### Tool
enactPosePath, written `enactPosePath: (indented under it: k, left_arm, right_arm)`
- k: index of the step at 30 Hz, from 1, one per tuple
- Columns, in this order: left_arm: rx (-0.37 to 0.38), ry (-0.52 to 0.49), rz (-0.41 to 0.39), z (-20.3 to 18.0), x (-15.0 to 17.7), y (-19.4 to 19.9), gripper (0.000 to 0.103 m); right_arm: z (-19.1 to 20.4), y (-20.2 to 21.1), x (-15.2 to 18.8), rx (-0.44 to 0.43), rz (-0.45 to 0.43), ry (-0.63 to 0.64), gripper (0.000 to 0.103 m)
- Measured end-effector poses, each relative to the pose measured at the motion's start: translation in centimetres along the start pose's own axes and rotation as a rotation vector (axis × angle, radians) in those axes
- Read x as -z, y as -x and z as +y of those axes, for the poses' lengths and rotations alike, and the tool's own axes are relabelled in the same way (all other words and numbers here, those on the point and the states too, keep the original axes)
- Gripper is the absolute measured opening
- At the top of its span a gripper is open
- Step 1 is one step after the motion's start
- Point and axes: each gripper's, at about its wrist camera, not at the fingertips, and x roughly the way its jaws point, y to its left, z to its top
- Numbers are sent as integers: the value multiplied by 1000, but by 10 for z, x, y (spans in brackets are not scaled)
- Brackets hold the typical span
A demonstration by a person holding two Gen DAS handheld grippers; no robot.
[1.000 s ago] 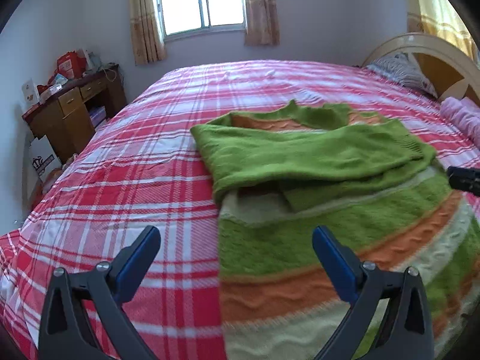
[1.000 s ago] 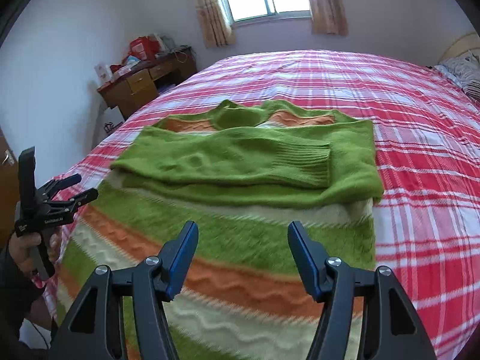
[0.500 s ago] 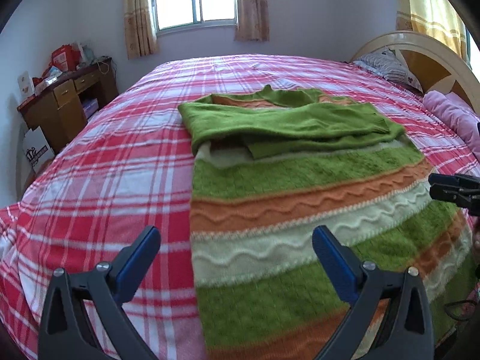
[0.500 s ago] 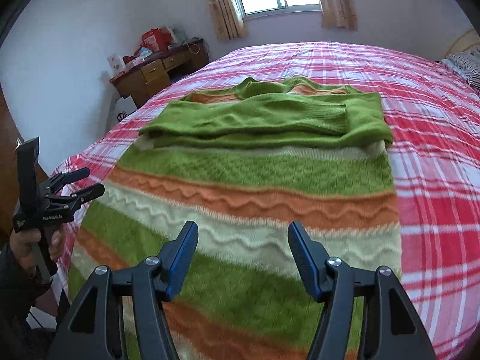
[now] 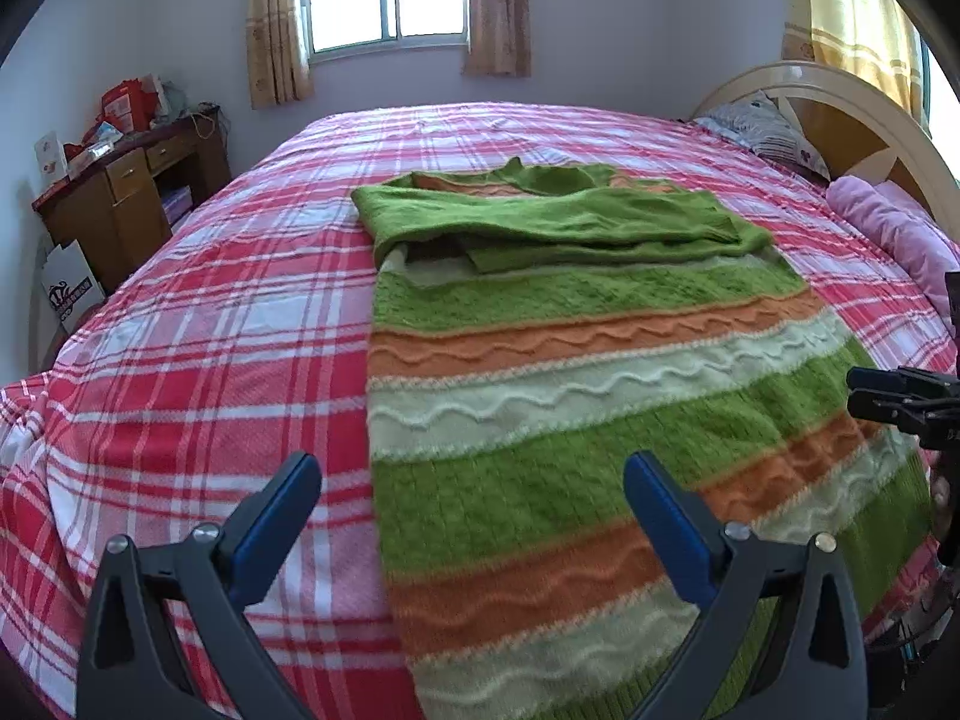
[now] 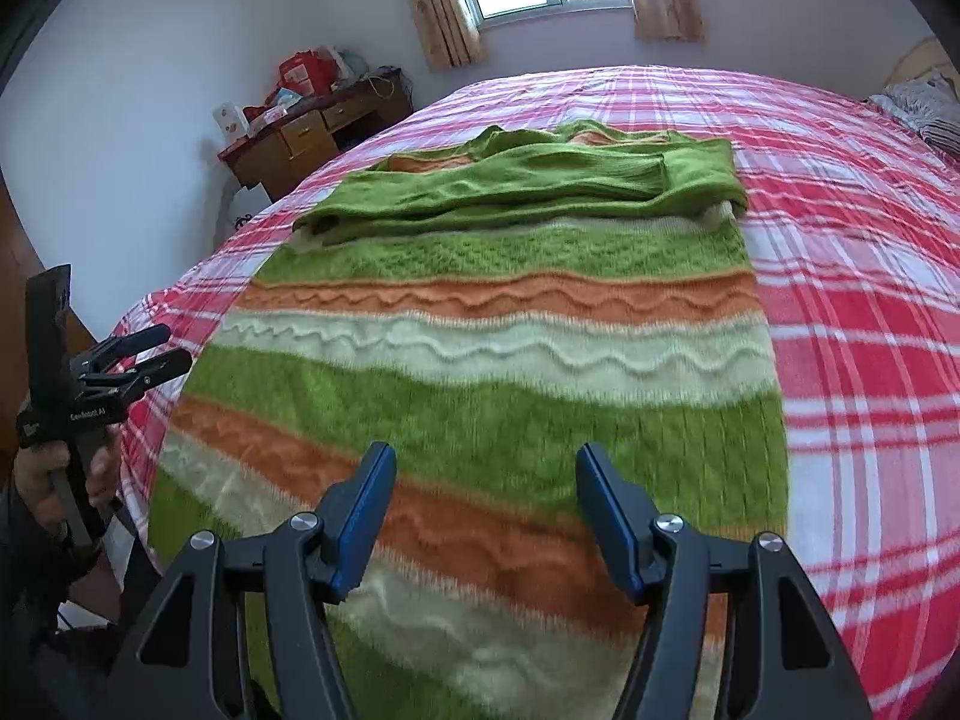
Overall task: Fold small clothes
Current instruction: 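Open the right tool and smooth the folded sleeve flat, then grasp the sweater hem with the left tool while the right tool moves to the hem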
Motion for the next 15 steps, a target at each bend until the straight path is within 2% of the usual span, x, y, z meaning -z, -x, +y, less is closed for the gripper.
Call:
enactPosePath:
  k: [4, 14, 15]
  left_arm:
    - [12, 8, 12, -2, 7, 5, 102]
    - [62, 80, 115, 18, 43, 25, 90]
    - [71, 90, 124, 20, 48, 27, 86]
  right_arm:
    - [2, 7, 9, -5, 4, -5, 63]
    - [19, 25, 33, -34, 2, 12, 64]
    - [21, 26, 34, -33, 1, 15, 64]
